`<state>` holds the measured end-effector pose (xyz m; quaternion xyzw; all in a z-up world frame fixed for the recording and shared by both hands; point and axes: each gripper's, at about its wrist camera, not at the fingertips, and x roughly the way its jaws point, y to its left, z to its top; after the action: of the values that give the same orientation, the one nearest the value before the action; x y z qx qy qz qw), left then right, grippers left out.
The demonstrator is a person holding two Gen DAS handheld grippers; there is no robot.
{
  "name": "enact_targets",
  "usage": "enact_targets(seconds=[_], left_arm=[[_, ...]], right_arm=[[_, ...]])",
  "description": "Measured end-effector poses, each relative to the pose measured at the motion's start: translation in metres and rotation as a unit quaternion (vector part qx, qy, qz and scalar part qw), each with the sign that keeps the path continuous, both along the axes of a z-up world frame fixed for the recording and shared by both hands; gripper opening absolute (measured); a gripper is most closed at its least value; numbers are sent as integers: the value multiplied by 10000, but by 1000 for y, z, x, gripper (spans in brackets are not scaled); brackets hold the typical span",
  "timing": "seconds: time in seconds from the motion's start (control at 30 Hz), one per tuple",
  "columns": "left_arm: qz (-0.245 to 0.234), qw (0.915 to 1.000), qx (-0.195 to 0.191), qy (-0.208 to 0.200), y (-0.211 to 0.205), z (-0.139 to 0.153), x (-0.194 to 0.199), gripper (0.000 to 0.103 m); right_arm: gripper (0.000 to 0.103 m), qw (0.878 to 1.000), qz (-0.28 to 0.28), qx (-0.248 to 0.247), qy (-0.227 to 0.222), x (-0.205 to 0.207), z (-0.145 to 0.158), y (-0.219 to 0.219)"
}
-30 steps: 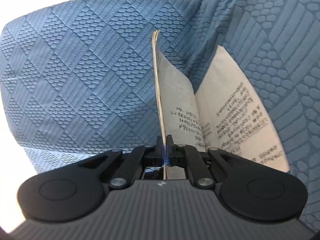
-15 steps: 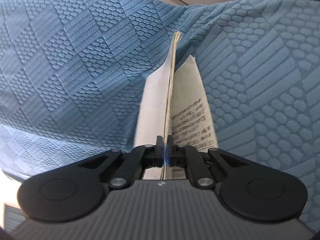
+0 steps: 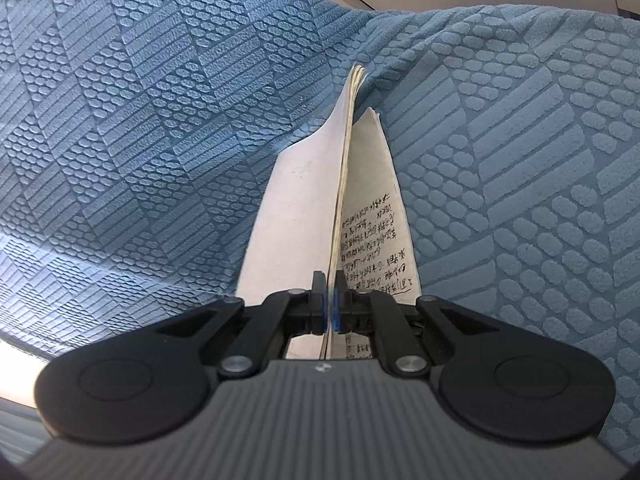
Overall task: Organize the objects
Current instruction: 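Lift the white sheets off the seat with both grippers, then carry the white sheets toward the book stack with both grippers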
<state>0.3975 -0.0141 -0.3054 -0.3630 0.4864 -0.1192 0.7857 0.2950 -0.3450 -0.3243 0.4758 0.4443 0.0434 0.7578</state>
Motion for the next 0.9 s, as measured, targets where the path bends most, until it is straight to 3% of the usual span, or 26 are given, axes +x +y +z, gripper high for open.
enact_targets(seconds=[0.13,0.23,0.33,0.43,0.5,0.57,0.67,0.77,0.9], left_arm=[[23,9999,-108,34,-1,-3,2,20],[67,9998,-106,123,-1,-10,4,9],[85,9997,-214,117,-1,-11,3,7],[34,9996,-285,5,-3,-4,0,5],[-36,9994,-335,-65,-5,1,-2,3],[-61,9993,-351,-88,-7,4,-4,3],[-107,9993,-350,-122,-10,8,-6,2],[-130,9989,-422,-125,-13,11,-7,2],[-133,9993,-345,11,-16,14,-8,2]], right_arm=[[6,10000,-21,8,28,0,-1,-1],[8,10000,-25,-28,48,1,0,-1],[10,9999,-76,-13,141,2,1,-4],[21,9993,-157,-124,327,1,4,-8],[55,9991,-260,-121,300,-4,9,-13],[79,9989,-453,-67,112,-13,18,-18],[82,9985,-502,56,-221,-26,35,-19],[82,9963,-385,640,-435,-37,38,-11],[82,9887,-27,1482,-198,-37,19,20]])
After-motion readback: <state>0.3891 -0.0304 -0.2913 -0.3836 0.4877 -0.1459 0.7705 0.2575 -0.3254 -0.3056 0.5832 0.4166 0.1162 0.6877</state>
